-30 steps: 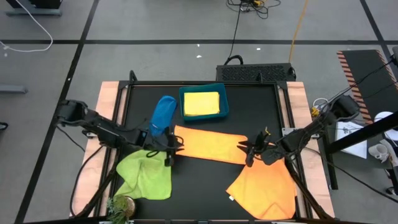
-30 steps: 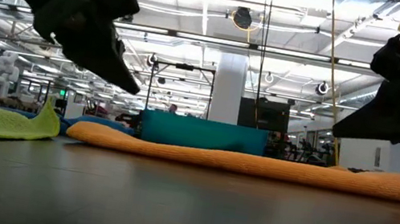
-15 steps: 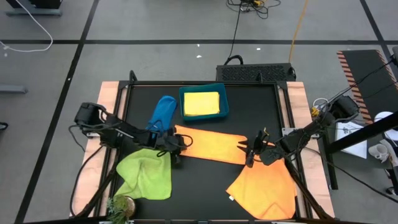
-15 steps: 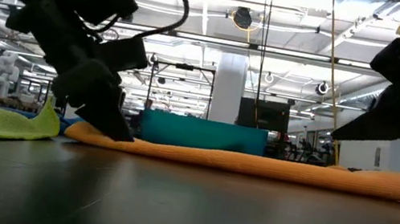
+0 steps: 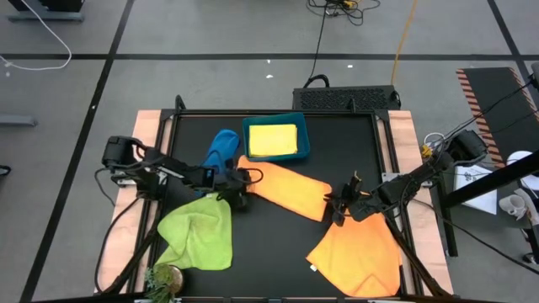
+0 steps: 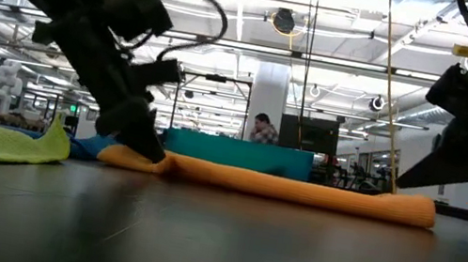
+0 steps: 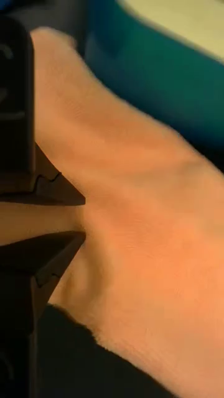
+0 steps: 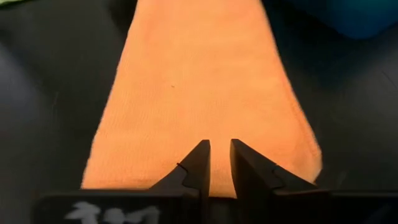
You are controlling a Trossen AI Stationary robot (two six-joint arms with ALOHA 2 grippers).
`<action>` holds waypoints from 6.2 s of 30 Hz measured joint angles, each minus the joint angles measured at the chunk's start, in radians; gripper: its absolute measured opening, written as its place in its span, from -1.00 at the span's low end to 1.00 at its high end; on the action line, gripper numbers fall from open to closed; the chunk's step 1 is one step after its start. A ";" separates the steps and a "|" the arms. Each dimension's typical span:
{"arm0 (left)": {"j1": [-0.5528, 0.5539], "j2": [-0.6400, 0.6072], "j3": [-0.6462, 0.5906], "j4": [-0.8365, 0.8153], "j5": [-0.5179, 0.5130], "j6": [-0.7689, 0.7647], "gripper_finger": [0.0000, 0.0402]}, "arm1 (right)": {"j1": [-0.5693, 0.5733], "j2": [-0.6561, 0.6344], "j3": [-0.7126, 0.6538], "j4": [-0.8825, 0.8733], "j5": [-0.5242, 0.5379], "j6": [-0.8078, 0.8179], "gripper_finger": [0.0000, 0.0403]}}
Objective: Fold microfiber towels
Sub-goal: Fold the top orange microfiber cloth
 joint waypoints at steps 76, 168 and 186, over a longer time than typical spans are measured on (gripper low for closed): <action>-0.292 0.650 0.946 -0.111 -0.003 0.381 -0.21 | 0.035 0.013 -0.108 0.291 -0.225 -0.025 -0.78; -0.410 0.647 0.947 -0.331 -0.016 0.318 -0.65 | 0.058 0.577 0.261 0.420 -0.386 0.189 -0.96; -0.423 0.614 0.943 -0.352 -0.044 0.302 -0.99 | 0.072 0.242 0.257 0.159 -0.331 -0.133 -0.89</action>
